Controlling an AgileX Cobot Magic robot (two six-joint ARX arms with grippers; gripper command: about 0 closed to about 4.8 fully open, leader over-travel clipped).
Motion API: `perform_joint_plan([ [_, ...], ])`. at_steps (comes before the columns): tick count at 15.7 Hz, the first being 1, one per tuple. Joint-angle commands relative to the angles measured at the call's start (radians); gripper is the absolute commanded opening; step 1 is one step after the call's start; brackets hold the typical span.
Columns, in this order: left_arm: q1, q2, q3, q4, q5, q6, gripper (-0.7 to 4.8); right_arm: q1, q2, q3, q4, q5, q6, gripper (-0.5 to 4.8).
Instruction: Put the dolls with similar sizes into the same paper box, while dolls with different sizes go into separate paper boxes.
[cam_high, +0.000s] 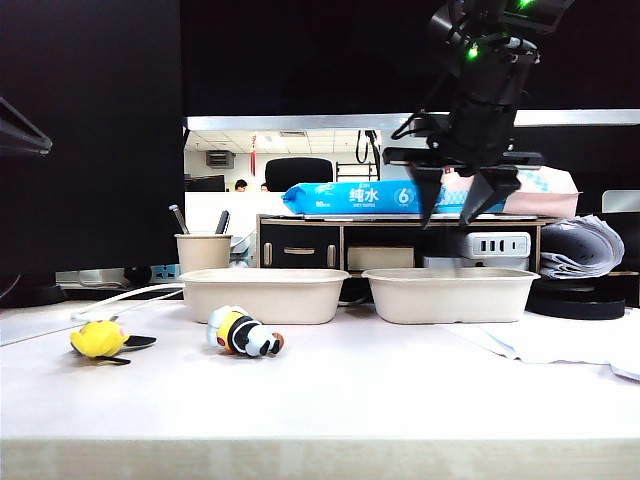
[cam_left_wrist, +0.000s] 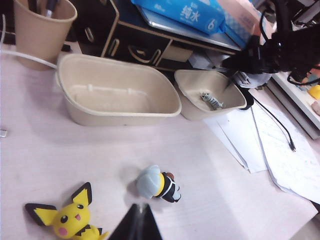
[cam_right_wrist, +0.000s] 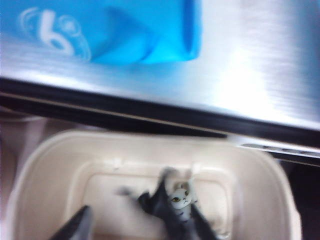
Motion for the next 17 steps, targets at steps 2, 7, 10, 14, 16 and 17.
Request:
perform_joint_plan([
  [2, 0.001, 0.15, 0.092, -0.039, -0.06, -0.01, 0.19, 0.006, -0.01, 0.005, -0.022, -0.22, 0.034, 2.81],
  [7, -0.02, 0.376, 0.293, -0.368, -0.031, 0.15, 1.78, 0.179, -0.013, 0.002, -0.103, -0.373, -0.004, 2.81],
  [10, -0.027, 0.384, 0.306, -0.476, -0.11, 0.177, 3.49, 0.272, -0.011, 0.002, -0.13, -0.373, -0.102, 2.99],
  [14, -0.027, 0.394, 0.306, -0.511, -0.166, 0.173, 4.79, 0.345, 0.029, 0.002, -0.14, -0.382, -0.187, 4.23],
  [16, -0.03, 0.428, 0.306, -0.459, -0.16, 0.171, 4.79, 0.354, 0.062, 0.002, -0.14, -0.393, -0.192, 4.22],
  [17, -0.034, 0.446, 0.306, -0.446, -0.155, 0.17, 4.79, 0.354, 0.074, 0.002, -0.14, -0.393, -0.192, 4.22],
])
